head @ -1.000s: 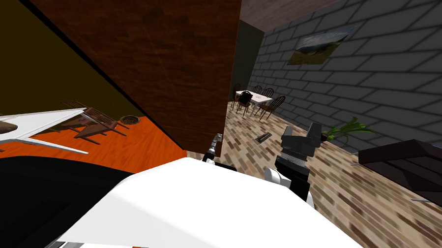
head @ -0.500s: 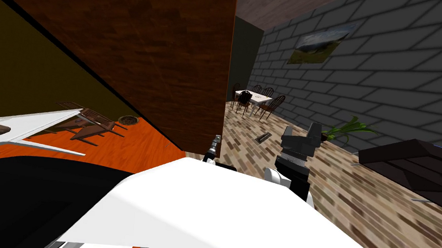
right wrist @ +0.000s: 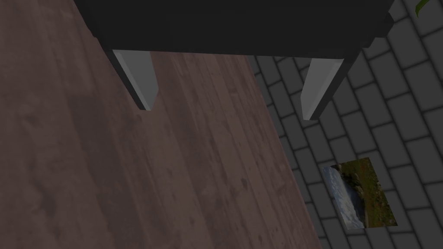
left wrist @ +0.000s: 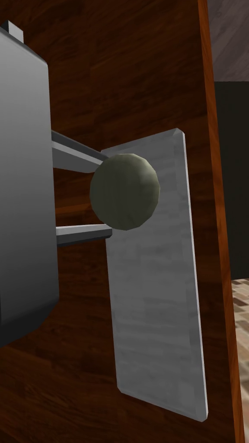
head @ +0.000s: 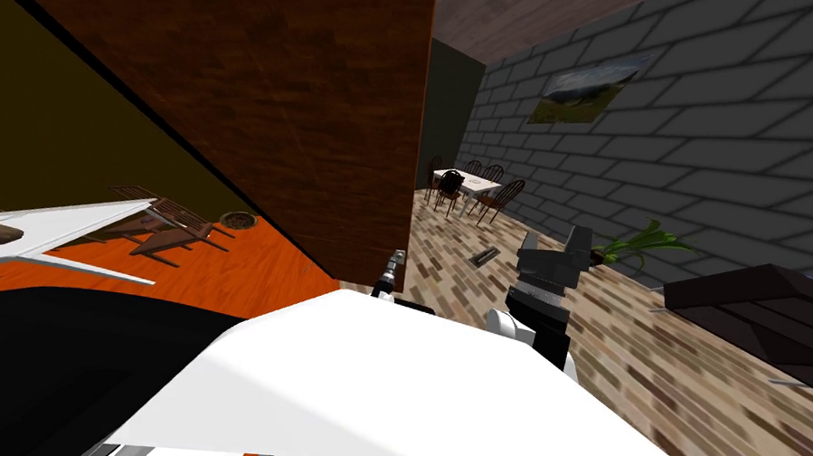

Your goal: Push the door open

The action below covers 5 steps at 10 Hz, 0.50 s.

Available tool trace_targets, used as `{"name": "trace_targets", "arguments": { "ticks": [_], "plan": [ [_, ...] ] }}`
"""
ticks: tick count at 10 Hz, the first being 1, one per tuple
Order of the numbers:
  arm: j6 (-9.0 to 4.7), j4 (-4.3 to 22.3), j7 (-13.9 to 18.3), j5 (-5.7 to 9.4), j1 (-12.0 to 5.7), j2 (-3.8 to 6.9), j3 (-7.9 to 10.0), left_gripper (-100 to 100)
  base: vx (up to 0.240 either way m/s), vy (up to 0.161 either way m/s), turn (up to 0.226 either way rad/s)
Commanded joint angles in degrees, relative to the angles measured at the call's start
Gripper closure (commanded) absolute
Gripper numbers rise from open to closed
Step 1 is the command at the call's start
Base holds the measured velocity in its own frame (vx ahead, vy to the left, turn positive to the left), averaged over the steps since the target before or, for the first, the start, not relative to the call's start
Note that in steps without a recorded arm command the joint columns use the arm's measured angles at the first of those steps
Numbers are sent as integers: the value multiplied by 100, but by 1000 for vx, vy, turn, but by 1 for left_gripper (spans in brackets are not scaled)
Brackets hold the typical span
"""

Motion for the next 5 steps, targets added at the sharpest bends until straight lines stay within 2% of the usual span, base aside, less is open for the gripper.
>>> {"name": "trace_targets", "arguments": {
  "ticks": [1,3,5],
  "plan": [
    [-42,-46,-43,70,-26,79,102,100,154,-113,60],
    [-71,-56,-95,171,-30,109,219,100,176,-78,74],
    [-101,-65,-150,278,-35,95,343,100,193,-101,74]
  ]
}}
